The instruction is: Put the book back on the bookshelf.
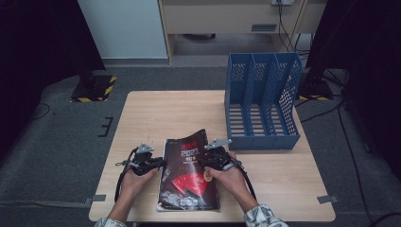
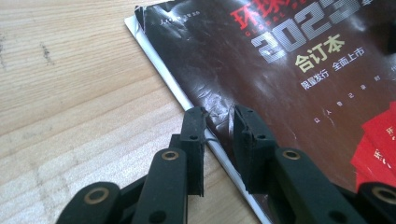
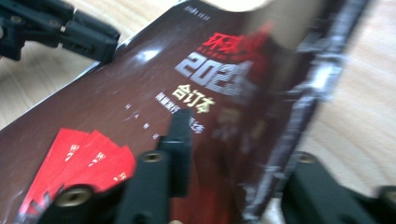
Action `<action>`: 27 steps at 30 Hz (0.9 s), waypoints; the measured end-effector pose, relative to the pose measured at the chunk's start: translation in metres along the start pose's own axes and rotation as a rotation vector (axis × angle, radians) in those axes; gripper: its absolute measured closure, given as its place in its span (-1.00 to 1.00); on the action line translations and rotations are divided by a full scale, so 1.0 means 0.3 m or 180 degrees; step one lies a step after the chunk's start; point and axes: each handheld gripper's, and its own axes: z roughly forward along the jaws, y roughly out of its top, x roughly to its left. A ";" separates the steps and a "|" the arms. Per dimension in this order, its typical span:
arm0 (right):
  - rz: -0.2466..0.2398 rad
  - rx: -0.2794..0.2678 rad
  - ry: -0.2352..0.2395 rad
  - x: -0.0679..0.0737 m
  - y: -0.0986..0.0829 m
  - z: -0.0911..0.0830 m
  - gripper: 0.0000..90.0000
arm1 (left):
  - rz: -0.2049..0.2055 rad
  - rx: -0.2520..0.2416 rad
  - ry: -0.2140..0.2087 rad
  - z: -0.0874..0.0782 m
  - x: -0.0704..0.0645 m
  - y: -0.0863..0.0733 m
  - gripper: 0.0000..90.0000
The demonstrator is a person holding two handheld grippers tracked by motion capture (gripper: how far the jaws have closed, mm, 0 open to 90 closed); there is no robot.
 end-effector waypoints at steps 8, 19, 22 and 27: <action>0.0028 0.0121 0.0111 0.007 0.001 0.056 0.08 | 0.0037 -0.0061 -0.0015 0.013 0.009 0.004 0.64; 0.0033 0.0239 0.0237 -0.002 -0.009 0.066 0.36 | 0.0086 -0.0071 0.0017 0.014 0.005 0.004 0.64; 0.0152 0.0165 0.0248 -0.009 -0.009 0.065 0.60 | 0.0129 -0.0109 0.0037 0.018 0.005 0.003 0.59; 0.0241 0.0069 0.0343 -0.021 -0.006 0.057 0.75 | 0.0157 -0.0136 0.0037 0.017 0.008 -0.001 0.53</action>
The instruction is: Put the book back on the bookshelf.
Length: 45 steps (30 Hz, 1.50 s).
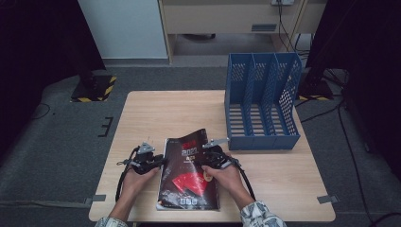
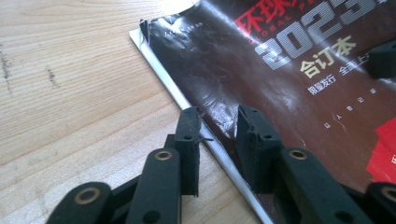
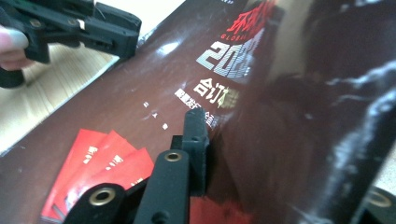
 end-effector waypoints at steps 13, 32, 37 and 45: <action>-0.0145 -0.0115 -0.0072 0.030 0.042 -0.023 0.87 | -0.0038 -0.0054 0.0084 -0.017 -0.003 0.004 -0.62; -0.0316 -0.0250 -0.0194 0.057 0.100 -0.042 0.89 | -0.0150 -0.0117 -0.0179 -0.047 -0.029 0.001 -0.87; -0.0397 -0.0203 -0.0275 0.063 0.108 -0.042 0.89 | -0.0184 -0.0123 -0.0232 -0.056 -0.027 -0.002 -0.86; -0.0401 -0.0256 -0.0286 0.070 0.121 -0.056 0.89 | -0.0229 -0.0155 -0.0226 -0.037 -0.028 0.002 -0.87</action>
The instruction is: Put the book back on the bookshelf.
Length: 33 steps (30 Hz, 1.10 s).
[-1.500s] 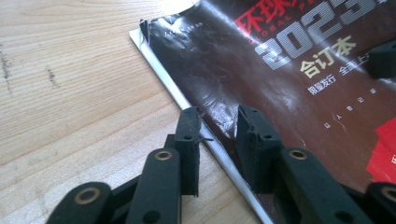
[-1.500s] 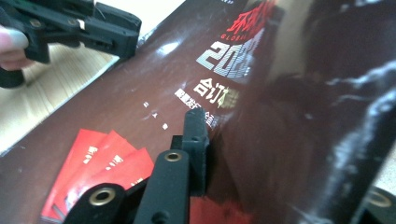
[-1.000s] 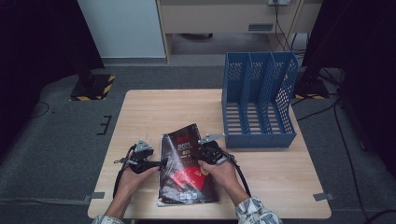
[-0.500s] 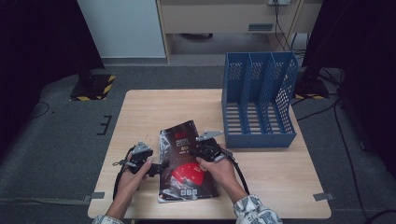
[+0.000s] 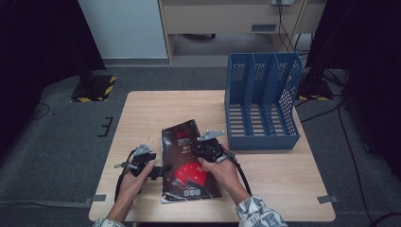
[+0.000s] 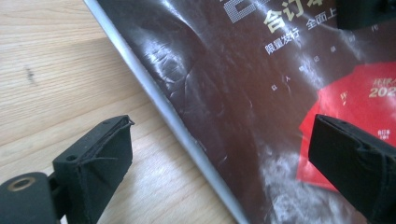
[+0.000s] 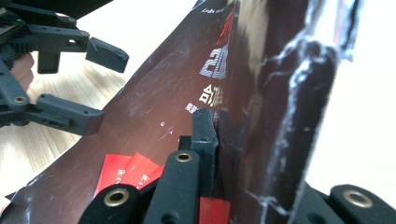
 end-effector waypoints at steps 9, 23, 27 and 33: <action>0.0066 -0.0097 -0.0031 -0.002 0.002 -0.020 0.89 | -0.0080 0.0040 0.0079 0.018 0.017 0.006 -0.88; 0.0090 -0.0320 -0.0064 -0.013 0.016 -0.047 0.90 | 0.0035 0.0261 -0.0109 0.048 -0.012 0.002 -0.75; 0.0055 -0.0405 -0.0028 -0.010 0.032 -0.059 0.90 | 0.0057 0.0235 -0.0189 0.063 -0.020 0.008 -0.74; -0.0021 -0.0497 0.0018 -0.005 0.058 -0.067 0.91 | 0.0065 0.0251 -0.0375 0.070 -0.005 0.020 -0.54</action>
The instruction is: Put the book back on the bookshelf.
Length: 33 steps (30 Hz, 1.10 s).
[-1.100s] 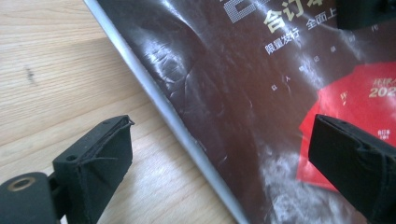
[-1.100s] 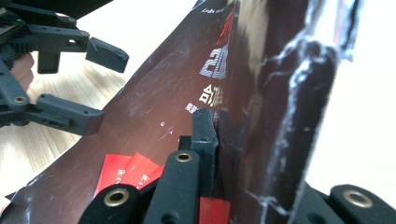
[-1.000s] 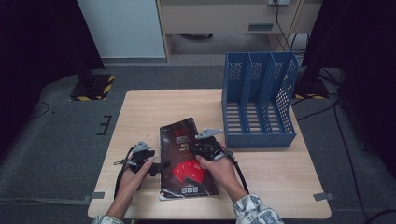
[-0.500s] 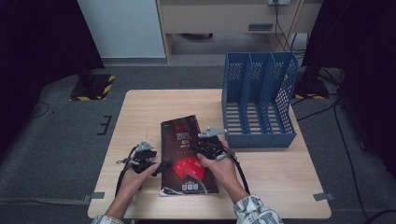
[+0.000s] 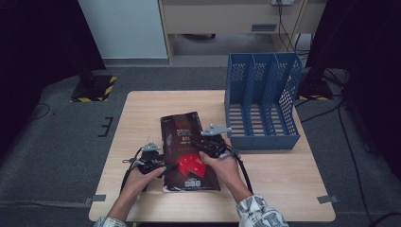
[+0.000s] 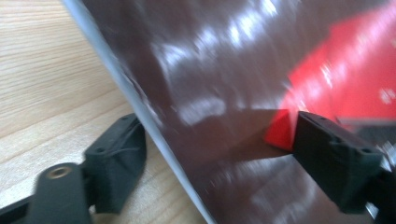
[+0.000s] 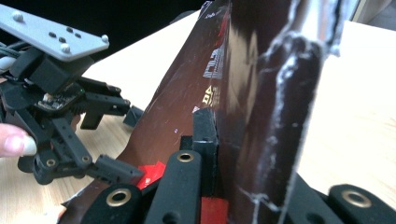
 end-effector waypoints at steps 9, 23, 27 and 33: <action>-0.0063 -0.0062 0.0033 0.010 0.015 -0.007 0.91 | -0.0019 0.0076 -0.0097 -0.012 0.015 0.000 -0.21; -0.0129 -0.0018 0.0010 0.005 0.003 -0.001 0.92 | -0.0096 0.0120 0.0017 -0.029 0.016 0.017 0.81; -0.0123 -0.0012 -0.0004 -0.005 0.012 -0.016 0.89 | -0.0109 0.0059 -0.0029 -0.045 0.009 0.026 0.90; -0.0153 -0.0016 0.0016 -0.009 0.026 -0.038 0.87 | -0.0025 -0.0021 0.0015 -0.066 0.002 0.038 0.93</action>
